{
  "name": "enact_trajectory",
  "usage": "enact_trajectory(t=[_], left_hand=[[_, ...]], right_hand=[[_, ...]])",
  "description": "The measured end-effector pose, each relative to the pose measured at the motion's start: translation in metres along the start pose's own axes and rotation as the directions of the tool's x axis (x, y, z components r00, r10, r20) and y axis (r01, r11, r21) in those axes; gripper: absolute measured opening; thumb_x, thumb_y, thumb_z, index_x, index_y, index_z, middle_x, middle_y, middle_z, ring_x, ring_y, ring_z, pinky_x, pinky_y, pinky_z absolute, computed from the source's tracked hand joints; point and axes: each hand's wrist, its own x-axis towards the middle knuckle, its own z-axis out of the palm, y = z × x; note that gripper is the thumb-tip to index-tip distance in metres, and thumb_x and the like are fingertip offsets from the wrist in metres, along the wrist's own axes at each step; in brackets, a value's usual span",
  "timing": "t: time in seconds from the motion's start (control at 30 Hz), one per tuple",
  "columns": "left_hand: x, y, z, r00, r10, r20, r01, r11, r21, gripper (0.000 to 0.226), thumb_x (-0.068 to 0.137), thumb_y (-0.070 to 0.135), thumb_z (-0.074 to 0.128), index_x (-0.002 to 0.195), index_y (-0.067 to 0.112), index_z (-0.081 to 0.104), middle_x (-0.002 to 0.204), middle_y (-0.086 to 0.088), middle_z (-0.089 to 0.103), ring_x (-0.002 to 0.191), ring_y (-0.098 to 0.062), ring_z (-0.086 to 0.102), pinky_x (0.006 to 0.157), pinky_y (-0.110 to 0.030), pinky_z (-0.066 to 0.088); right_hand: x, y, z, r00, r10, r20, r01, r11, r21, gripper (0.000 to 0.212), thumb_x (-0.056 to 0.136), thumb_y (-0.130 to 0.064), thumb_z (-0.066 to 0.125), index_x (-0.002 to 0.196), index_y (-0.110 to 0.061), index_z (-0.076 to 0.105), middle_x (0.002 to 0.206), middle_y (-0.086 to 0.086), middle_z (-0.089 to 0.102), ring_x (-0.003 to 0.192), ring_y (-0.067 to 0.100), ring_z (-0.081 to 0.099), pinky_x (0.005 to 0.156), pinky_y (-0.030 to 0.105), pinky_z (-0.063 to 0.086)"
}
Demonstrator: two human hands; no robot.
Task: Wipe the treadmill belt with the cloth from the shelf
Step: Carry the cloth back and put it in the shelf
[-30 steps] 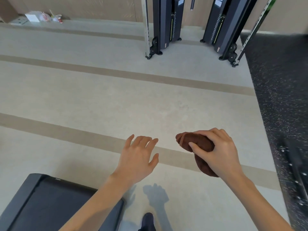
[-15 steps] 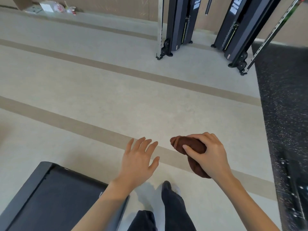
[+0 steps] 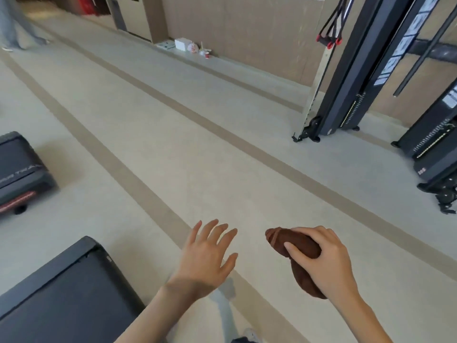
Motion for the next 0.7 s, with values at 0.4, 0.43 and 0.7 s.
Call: enact_trajectory(t=[0.4, 0.43, 0.7], left_hand=[[0.053, -0.053, -0.011, 0.961, -0.261, -0.086, 0.262, 0.965, -0.002, 0.048, 0.088, 0.045, 0.040, 0.122, 0.020, 0.062, 0.119, -0.001, 0.064, 0.117, -0.027, 0.057, 0.100, -0.050, 0.042], [0.056, -0.062, -0.010, 0.952, -0.299, -0.073, 0.299, 0.954, -0.012, 0.048, 0.088, 0.046, 0.040, 0.123, 0.020, 0.062, 0.120, 0.000, 0.064, 0.117, -0.026, 0.057, 0.101, -0.050, 0.042], [0.078, -0.160, -0.004, 0.882, -0.470, -0.026, 0.468, 0.882, -0.043, 0.050, 0.090, 0.048, 0.036, 0.125, 0.021, 0.059, 0.123, 0.001, 0.062, 0.119, -0.025, 0.054, 0.103, -0.046, 0.040]], right_hand=[[0.162, -0.030, 0.033, 0.933, -0.302, 0.195, 0.292, 0.953, 0.078, 0.027, 0.070, -0.045, 0.067, 0.092, -0.031, 0.071, 0.086, -0.016, 0.062, 0.091, 0.013, 0.056, 0.080, 0.036, 0.046], [0.172, -0.036, 0.044, 0.929, -0.311, 0.201, 0.297, 0.950, 0.093, 0.027, 0.070, -0.045, 0.067, 0.092, -0.030, 0.072, 0.087, -0.016, 0.063, 0.091, 0.013, 0.056, 0.081, 0.036, 0.046], [0.255, -0.096, 0.139, 0.873, -0.412, 0.262, 0.385, 0.911, 0.151, 0.037, 0.070, -0.056, 0.060, 0.092, -0.030, 0.071, 0.087, -0.017, 0.063, 0.089, 0.011, 0.055, 0.080, 0.026, 0.042]])
